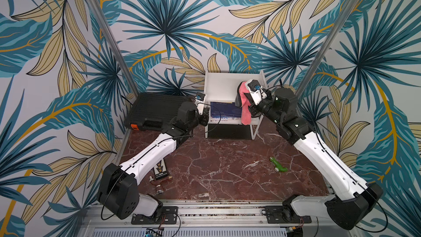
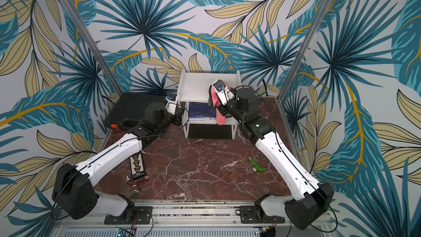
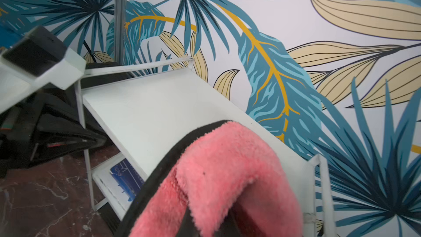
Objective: Wipe the bookshelf clean with a cloth
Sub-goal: Hold the shelf at the center of the board.
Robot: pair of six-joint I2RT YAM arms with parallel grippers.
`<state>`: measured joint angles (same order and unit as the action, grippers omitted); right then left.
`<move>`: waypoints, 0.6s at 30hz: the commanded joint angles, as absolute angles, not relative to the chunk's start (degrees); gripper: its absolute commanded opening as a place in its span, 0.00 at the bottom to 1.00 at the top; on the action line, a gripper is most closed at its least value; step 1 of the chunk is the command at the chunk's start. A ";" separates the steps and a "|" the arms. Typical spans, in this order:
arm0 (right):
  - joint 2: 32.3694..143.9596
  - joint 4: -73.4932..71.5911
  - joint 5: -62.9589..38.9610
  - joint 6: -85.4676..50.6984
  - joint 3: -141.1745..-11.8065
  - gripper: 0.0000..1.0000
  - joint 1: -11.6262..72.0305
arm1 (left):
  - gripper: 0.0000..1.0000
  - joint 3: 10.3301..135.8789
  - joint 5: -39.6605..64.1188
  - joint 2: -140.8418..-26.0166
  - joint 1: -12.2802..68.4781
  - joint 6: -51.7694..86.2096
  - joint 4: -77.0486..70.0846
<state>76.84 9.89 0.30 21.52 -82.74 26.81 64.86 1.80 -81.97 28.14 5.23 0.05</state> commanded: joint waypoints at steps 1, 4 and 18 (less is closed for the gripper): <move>76.93 11.79 12.78 18.99 -87.52 0.00 26.50 | 0.00 65.40 4.32 -81.31 27.44 11.22 2.11; 79.16 23.68 20.91 23.57 -93.43 0.00 24.74 | 0.00 65.45 4.14 -80.99 26.72 11.51 2.52; 104.09 44.96 20.04 16.28 -121.09 0.00 22.55 | 0.00 66.07 4.79 -81.70 24.69 10.69 4.69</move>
